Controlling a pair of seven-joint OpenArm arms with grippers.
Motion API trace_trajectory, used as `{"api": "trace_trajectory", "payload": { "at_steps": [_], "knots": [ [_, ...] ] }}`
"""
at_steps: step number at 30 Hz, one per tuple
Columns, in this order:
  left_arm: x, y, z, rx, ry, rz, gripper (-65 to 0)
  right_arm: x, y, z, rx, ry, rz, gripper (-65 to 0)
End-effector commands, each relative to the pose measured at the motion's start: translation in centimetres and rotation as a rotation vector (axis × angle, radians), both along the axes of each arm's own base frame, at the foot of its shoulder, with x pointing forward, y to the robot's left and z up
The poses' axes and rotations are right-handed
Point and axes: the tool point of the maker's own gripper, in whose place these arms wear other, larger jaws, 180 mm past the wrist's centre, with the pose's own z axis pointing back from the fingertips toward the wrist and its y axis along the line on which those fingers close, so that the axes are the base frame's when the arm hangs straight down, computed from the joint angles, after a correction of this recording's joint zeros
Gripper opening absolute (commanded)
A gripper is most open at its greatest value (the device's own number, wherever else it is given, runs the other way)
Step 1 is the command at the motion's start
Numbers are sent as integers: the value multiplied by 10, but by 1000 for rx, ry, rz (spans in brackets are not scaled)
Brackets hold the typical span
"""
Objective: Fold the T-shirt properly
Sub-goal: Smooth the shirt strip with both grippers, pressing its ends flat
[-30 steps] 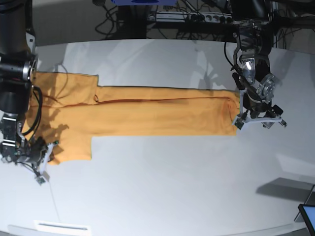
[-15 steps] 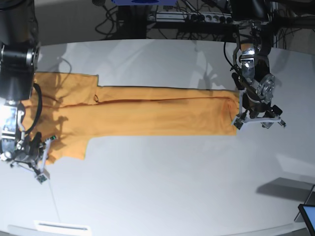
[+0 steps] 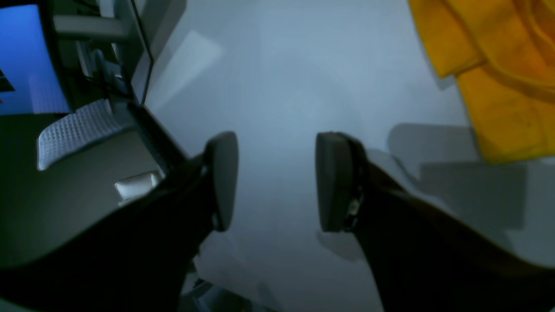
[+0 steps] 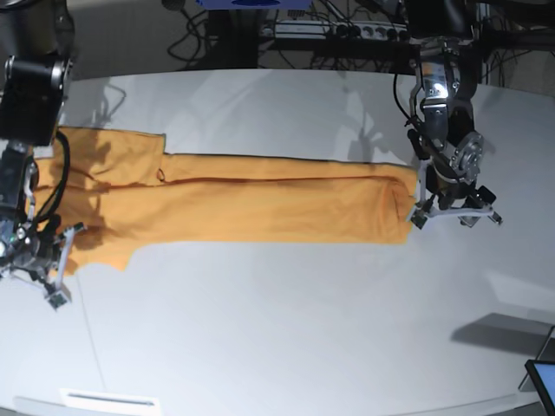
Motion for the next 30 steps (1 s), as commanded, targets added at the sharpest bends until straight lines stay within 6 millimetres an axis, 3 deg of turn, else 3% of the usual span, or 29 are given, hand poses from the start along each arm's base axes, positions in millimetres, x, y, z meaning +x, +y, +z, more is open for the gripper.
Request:
{"api": "trace_trajectory", "payload": {
  "at_steps": [1,15,25,30],
  "knots": [
    [7,6,10,22,-32,8,-361,11,1,20,-5,-61,4,-650],
    [16,-12,-5,5,6,-39,-361,-19,18,31,-77,-50,12,-650],
    [17,-10,-20,-12,43,-24,-361,-50,23,11,-94,13,20,-650],
    [19,-18,-23,-77,35,-35,-361,-60,25,8,-102,20,28,-649]
  ]
}}
